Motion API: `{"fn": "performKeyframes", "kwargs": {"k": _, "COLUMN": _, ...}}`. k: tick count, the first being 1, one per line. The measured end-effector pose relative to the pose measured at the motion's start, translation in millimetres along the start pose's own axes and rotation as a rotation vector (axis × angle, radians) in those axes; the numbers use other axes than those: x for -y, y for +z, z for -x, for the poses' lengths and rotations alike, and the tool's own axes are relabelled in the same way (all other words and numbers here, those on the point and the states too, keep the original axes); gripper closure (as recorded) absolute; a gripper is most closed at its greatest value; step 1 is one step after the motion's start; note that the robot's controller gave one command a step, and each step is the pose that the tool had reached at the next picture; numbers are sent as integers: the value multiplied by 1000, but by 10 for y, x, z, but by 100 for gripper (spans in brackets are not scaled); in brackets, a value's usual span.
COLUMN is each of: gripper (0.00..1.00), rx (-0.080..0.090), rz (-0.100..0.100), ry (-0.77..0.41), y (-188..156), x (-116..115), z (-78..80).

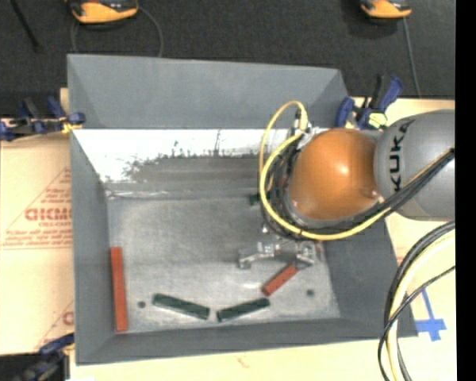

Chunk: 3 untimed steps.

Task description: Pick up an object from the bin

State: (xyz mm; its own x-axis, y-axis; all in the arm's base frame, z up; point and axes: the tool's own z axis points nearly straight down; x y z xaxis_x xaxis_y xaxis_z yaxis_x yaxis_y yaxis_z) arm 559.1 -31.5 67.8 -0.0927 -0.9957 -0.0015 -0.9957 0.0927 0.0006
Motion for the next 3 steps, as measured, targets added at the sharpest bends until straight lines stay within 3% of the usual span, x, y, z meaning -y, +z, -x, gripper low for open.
{"fn": "performKeyframes", "kwargs": {"k": 1, "gripper": 0, "rx": -1, "rz": 1, "ry": -29, "y": -24, "x": -476, "z": -125}}
{"fn": "performKeyframes", "kwargs": {"k": 2, "gripper": 100, "rx": 0, "rz": -2, "ry": -29, "y": -26, "x": -457, "z": -121}}
{"fn": "performKeyframes", "kwargs": {"k": 3, "gripper": 100, "rx": -1, "rz": -11, "ry": -25, "y": -1629, "x": -315, "z": -134}}
